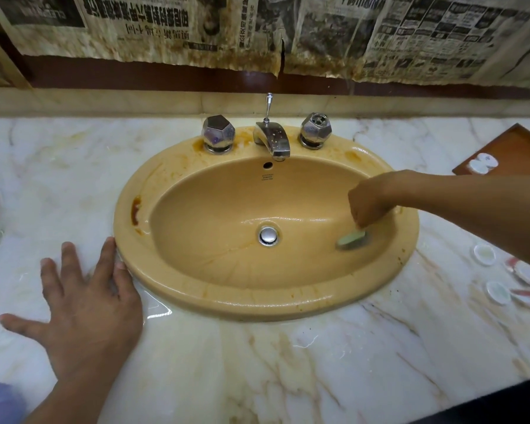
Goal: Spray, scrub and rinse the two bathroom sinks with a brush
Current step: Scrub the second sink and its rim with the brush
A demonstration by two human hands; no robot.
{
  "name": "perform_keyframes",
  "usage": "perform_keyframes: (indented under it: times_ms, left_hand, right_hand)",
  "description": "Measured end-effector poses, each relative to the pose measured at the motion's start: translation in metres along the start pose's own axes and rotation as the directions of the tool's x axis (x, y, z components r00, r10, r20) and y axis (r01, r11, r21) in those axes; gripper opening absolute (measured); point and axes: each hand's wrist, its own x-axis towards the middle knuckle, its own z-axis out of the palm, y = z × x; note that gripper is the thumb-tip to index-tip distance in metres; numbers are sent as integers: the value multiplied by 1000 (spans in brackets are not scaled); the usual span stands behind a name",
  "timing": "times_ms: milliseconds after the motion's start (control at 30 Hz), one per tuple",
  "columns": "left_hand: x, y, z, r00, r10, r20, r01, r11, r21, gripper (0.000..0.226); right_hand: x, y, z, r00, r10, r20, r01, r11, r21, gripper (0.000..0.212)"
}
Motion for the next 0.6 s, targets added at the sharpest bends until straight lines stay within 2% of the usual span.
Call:
perform_keyframes:
  times_ms: [67,100,200,233,333,433,467,533,567,600]
  left_hand:
    - [1,-1,1,1000,1,3,-1,1000,-15,56]
    - [2,-2,1,1000,5,4,-5,1000,-24,56]
    - [4,-3,0,999,12,29,-12,999,-30,57]
    - [4,-3,0,999,16,33,-15,999,-36,57]
    - [1,0,-2,1000,14,17,-13,999,-31,57]
    - [-1,4,-5,1000,1,20,-1,1000,11,55]
    - [-1,3,-5,1000,4,22,-4,1000,19,54]
    - [0,2,-5,999,6,32,-7,1000,19,52]
    - [1,1,-4,999,6,40,-7,1000,15,51]
    - [1,0,-5,999,7,49,-7,1000,8,49]
  right_hand:
    - [-8,10,-5,982,79,-169,-91,994,-67,12]
    - [-8,11,-3,979,74,-192,-90,993,-77,10]
    - [-8,9,3,999,41,35,-41,999,13,26]
    - [-10,12,3,997,59,52,-61,997,38,28]
    - [-22,23,2,981,139,-135,-141,990,-6,20]
    - [-23,23,6,995,103,6,-103,991,82,21]
    - [-25,23,5,994,113,-4,-112,990,90,22]
    - [-31,26,7,978,152,-143,-147,988,41,19]
    - [-32,25,9,976,139,-167,-134,990,41,17]
    - [-32,21,11,986,99,-133,-90,994,69,17]
